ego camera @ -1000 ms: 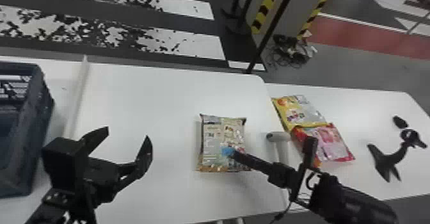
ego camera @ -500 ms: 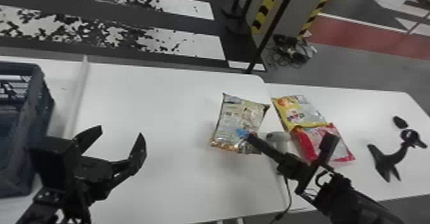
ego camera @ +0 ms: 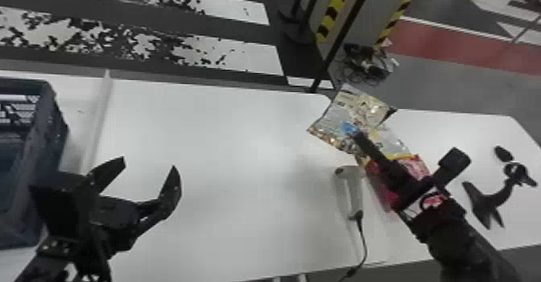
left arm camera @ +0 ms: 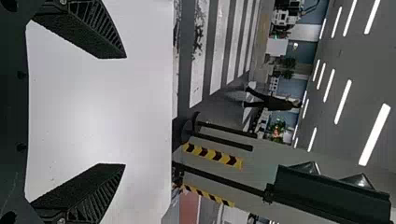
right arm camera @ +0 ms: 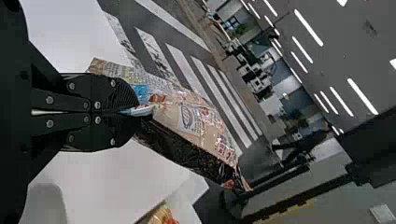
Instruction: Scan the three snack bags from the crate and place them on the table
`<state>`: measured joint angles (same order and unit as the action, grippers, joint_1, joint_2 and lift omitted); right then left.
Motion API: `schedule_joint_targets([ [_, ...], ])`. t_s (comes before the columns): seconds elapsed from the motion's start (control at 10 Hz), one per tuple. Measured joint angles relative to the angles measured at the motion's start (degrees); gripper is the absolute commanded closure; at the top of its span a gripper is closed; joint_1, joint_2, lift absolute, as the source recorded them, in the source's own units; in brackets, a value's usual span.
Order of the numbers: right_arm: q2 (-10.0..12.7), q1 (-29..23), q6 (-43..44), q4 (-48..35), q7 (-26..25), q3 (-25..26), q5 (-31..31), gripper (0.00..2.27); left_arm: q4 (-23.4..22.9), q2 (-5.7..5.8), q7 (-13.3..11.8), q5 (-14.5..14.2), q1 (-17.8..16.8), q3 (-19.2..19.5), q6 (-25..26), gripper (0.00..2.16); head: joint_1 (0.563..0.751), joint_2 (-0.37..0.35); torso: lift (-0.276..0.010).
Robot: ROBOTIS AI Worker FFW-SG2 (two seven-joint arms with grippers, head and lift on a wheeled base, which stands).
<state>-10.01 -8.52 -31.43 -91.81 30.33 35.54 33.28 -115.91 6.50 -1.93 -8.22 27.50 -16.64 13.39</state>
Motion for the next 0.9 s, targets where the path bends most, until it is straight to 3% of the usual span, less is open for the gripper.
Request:
schedule_joint_targets([
  [0.4, -5.29, 8.98, 9.70, 19.63, -4.88, 6.45, 2.86, 2.14, -0.06, -0.18, 0.00, -0.04, 0.02, 0.30, 0.10, 0.03, 0.695, -0.350, -0.062],
  [0.9, -9.32, 12.09, 19.40, 33.09, -10.49, 6.86, 2.57, 2.14, 0.07, 0.22, 0.00, -0.40, -0.51, -0.20, -0.07, 0.03, 0.695, -0.350, -0.062],
])
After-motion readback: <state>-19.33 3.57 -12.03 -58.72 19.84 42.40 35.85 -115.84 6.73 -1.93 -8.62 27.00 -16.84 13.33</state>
